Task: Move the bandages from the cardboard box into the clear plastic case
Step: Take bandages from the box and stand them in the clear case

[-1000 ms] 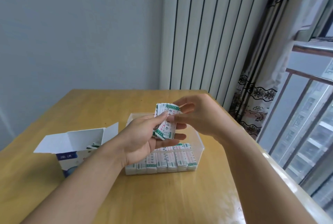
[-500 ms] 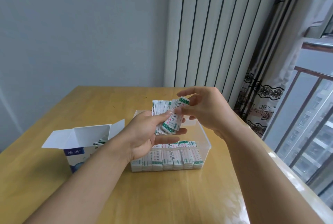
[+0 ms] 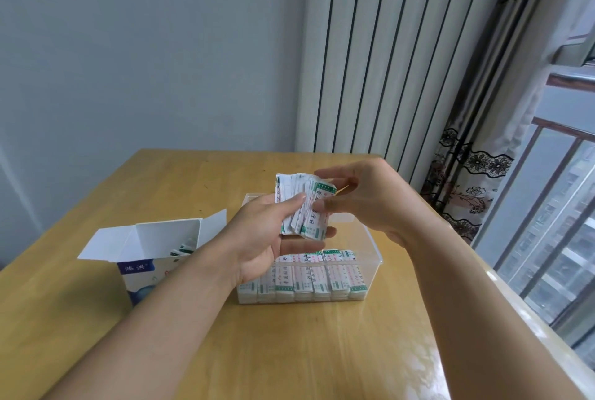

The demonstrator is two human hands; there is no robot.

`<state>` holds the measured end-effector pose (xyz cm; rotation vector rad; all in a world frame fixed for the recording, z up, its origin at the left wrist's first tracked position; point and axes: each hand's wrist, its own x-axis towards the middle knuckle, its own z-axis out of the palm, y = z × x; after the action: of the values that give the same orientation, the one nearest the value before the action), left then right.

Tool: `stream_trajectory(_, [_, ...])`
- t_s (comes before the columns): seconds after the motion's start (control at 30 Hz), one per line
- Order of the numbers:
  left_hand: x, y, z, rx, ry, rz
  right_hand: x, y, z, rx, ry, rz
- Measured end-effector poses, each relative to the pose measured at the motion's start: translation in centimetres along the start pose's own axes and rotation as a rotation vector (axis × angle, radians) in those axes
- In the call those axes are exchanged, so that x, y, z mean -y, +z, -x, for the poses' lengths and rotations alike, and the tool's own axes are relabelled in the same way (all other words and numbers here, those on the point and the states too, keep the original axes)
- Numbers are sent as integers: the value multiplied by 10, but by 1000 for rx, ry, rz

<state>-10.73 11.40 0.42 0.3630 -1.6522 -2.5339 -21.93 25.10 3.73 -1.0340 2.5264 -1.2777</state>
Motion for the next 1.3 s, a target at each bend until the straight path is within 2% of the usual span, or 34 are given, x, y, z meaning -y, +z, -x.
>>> stream_trajectory(0.3, [-3, 0, 2, -16, -5, 41, -5, 0, -4, -19, -20, -101])
stream_trajectory(0.5, [-2, 2, 3, -50, 15, -39, -3, 1, -3, 14, -28, -64])
stream_trajectory(0.67, [-1, 0, 1, -70, -4, 15, -3, 1, -3, -8, -50, -103])
stream_trajectory(0.87, [3, 1, -4, -136, 34, -82, 1, 11, -2, -38, -98, -153])
stream_trajectory(1.13, [3, 1, -7, -217, 13, -101, 12, 20, 5, -52, -228, 88])
stream_trajectory(1.3, [4, 0, -8, -243, 2, -100, 12, 17, 5, -21, -185, 180])
